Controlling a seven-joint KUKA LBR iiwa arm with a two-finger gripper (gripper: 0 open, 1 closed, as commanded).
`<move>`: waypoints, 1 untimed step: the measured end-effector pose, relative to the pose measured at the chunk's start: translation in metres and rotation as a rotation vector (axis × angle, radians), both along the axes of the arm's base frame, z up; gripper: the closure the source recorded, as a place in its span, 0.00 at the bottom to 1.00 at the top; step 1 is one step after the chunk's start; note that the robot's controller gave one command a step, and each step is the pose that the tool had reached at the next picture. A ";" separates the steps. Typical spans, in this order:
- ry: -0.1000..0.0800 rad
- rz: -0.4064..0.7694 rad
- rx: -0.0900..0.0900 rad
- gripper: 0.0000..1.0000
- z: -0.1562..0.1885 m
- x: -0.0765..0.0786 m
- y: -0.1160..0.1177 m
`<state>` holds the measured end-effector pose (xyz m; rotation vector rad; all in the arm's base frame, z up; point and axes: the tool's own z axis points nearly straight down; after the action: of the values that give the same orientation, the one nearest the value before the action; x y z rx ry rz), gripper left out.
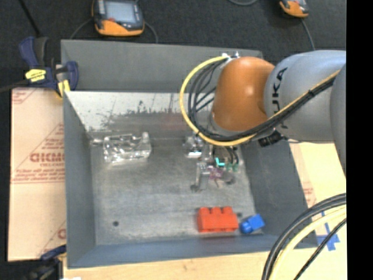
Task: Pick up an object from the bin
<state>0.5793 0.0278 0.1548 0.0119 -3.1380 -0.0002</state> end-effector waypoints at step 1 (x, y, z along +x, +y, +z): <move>-0.005 0.084 -0.004 0.00 -0.087 0.008 -0.116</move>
Offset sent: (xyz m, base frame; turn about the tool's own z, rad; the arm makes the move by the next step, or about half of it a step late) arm 0.0082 -0.1095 -0.0848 -0.0918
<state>0.5875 -0.0887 0.0680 0.1446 -3.1397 0.0063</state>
